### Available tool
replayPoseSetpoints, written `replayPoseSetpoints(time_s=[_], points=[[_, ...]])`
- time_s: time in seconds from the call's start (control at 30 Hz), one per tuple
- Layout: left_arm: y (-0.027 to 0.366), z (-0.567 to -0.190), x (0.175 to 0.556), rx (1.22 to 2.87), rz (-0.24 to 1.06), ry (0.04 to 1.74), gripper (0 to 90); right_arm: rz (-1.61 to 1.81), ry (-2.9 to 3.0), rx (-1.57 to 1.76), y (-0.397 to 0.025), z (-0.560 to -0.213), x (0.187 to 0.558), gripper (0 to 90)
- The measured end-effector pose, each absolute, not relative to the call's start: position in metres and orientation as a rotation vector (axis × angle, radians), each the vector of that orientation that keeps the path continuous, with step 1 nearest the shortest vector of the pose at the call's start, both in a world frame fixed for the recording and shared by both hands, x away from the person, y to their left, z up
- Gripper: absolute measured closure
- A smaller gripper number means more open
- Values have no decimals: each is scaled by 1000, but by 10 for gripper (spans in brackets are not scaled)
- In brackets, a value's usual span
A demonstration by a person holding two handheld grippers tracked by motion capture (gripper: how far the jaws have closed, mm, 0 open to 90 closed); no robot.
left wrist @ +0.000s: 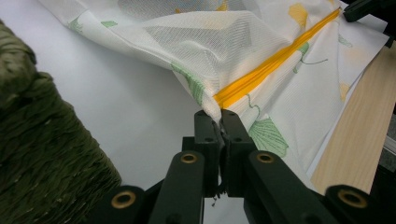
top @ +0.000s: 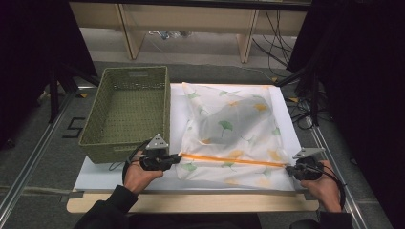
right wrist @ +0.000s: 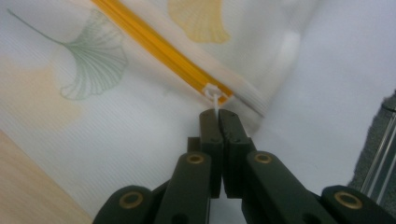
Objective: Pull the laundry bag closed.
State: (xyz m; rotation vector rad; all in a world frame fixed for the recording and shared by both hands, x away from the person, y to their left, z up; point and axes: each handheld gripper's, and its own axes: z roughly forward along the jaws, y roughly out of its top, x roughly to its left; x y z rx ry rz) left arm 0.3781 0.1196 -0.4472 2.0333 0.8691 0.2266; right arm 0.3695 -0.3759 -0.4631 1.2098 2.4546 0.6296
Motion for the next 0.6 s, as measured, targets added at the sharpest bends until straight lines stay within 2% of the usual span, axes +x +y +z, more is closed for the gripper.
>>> replayPoseSetpoints(time_s=[0.37, 0.5, 0.53, 0.57, 0.6], points=[[119, -450, 379, 2032, 180, 875, 845, 679, 2432, 1229, -379, -464, 367, 900], [117, -453, 377, 2052, 142, 883, 745, 734, 2408, 1272, -376, -462, 367, 899], [116, -453, 375, 2061, 136, 875, 745, 752, 2396, 1292, -375, -460, 367, 893], [116, -453, 374, 2070, 140, 857, 699, 767, 2392, 1187, -377, -461, 370, 853], [116, -453, 372, 2079, 149, 841, 607, 790, 2364, 1222, -376, -456, 369, 765]])
